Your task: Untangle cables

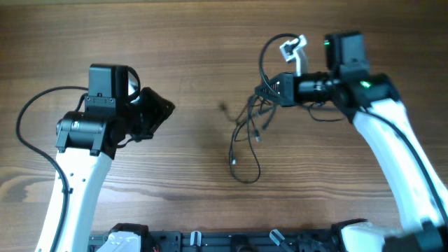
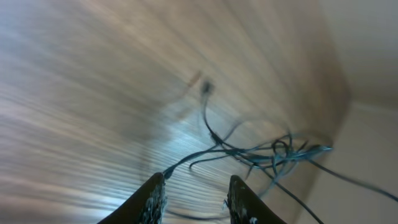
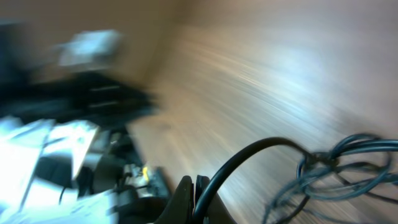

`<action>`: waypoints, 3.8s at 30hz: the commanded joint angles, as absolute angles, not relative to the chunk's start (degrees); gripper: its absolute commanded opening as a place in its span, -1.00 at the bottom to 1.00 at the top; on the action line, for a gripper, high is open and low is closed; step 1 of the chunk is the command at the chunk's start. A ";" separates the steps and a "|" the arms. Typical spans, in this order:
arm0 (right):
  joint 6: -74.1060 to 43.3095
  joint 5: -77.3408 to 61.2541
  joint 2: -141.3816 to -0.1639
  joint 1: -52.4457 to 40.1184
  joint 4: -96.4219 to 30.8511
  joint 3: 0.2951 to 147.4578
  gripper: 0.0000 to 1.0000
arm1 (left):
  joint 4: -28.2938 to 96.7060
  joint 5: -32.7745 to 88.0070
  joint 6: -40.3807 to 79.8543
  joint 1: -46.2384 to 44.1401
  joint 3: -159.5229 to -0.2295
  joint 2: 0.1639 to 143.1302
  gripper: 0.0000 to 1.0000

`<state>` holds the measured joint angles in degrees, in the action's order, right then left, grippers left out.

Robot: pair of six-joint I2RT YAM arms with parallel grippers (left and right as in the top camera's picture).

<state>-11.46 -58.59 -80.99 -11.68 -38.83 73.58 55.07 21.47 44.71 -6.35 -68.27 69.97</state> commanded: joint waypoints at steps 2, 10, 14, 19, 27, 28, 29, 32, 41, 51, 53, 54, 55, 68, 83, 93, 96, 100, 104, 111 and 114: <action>-13.10 -77.32 -74.32 -11.77 -34.41 74.41 -0.91 | 50.50 37.80 37.71 -7.07 -68.62 70.22 -0.30; -19.29 -86.96 -73.21 -14.94 -25.85 74.39 -0.91 | 45.23 40.05 37.71 -12.64 -68.62 70.22 -0.19; -23.49 -86.94 -73.63 -18.83 -19.79 74.39 -0.91 | 42.15 39.99 37.71 -15.84 -68.62 70.22 -0.07; -29.82 -86.39 -73.67 -21.91 -10.98 74.39 -0.92 | 41.80 37.91 37.93 -17.76 -68.62 70.28 -0.11; -31.55 -86.32 -73.73 -21.91 -6.96 74.35 -0.91 | 44.45 38.13 37.26 -18.24 -68.62 70.30 0.00; -31.55 -86.32 -73.73 -21.91 -7.03 74.32 -0.91 | 44.38 38.15 37.26 -18.22 -68.62 70.30 0.00; -31.51 -86.32 -73.73 -21.91 -7.11 74.28 -0.91 | 44.34 38.39 37.26 -18.22 -68.62 70.30 0.01; -31.48 -86.30 -73.73 -22.04 -7.11 73.58 -0.92 | 43.68 42.76 36.12 -18.24 -68.62 70.30 0.09; -31.64 -86.28 -75.75 -26.00 -6.42 73.14 -0.91 | 40.16 49.93 34.92 -18.26 -68.62 70.30 0.21; -40.62 -87.37 -76.66 -29.08 4.05 73.14 -0.91 | 38.52 50.17 34.92 -19.90 -68.62 72.53 0.31; -42.41 -88.42 -76.66 -29.04 7.90 73.14 -0.91 | 38.52 50.65 34.92 -20.36 -68.62 73.21 0.23; -43.38 -88.47 -76.66 -29.02 9.17 73.14 -0.92 | 38.52 51.00 34.89 -20.53 -68.62 73.56 0.02; -43.97 -88.47 -76.66 -29.02 9.98 73.14 -0.91 | 38.52 51.03 34.92 -20.51 -68.62 73.80 -0.13; -43.16 -88.49 -76.69 -28.95 9.30 72.60 -0.91 | 40.88 45.32 35.97 -18.33 -68.62 74.26 -0.92; -32.16 -64.77 -76.75 -24.86 -22.76 72.62 -0.92 | 54.43 28.10 39.94 -10.22 -68.62 74.26 -0.92; -31.22 -48.03 -76.73 -22.26 -38.04 72.62 -0.91 | 55.11 28.29 39.92 -8.78 -68.62 74.28 -0.77; -31.31 -53.74 -76.73 -22.26 -34.02 72.62 -0.91 | 55.09 29.87 39.90 -8.78 -68.62 74.26 -0.08; -32.14 -63.24 -76.75 -22.33 -26.17 72.62 -0.91 | 54.50 35.31 39.68 -8.80 -68.62 74.28 0.38; -36.23 -70.02 -76.75 -22.33 -18.85 72.62 -0.91 | 53.80 37.26 39.22 -10.07 -68.62 74.28 0.39; -41.56 -74.37 -76.75 -22.33 -9.91 72.62 -0.91 | 51.64 37.26 39.27 -14.70 -68.62 74.28 0.36; -40.77 -74.26 -76.79 -22.33 -10.11 72.62 -0.91 | 51.05 37.26 39.24 -15.97 -68.62 74.28 0.36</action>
